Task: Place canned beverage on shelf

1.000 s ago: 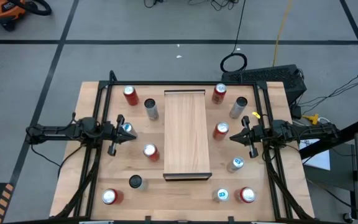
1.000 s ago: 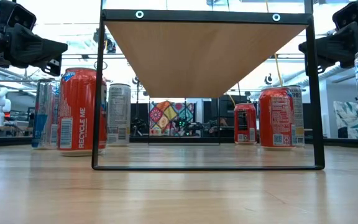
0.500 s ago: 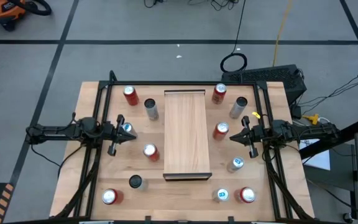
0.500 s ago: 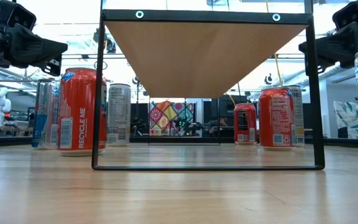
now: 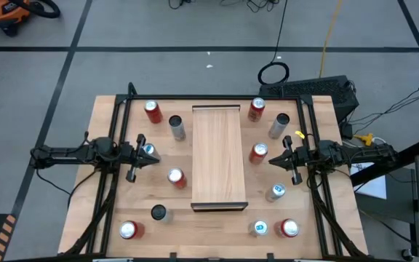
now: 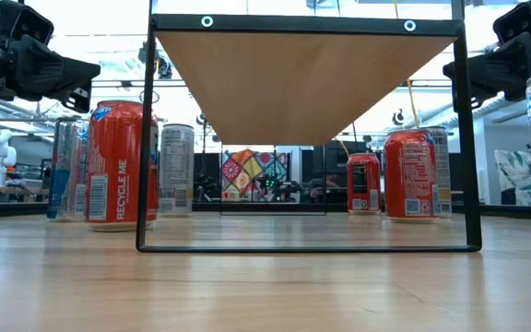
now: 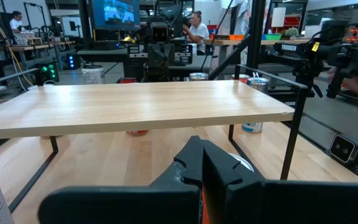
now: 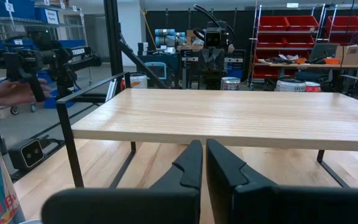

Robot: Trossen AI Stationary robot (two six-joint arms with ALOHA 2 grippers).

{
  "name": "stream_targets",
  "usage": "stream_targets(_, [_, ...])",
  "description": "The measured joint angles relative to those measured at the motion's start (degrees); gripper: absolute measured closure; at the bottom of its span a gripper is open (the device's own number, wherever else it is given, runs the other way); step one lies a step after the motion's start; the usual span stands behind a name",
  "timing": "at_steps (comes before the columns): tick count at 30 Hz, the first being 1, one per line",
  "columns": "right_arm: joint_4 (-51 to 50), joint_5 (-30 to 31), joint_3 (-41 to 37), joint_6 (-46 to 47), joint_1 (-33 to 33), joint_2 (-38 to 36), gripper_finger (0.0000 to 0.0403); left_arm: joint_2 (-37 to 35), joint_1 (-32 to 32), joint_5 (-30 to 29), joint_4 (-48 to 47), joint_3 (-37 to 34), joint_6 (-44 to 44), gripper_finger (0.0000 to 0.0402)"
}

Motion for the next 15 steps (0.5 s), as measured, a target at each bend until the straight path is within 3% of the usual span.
stream_targets(15, [0.01, 0.00, 0.02, -3.36, -0.02, 0.00, 0.0403, 0.00, -0.02, 0.01, 0.00, 0.02, 0.00, 0.0402])
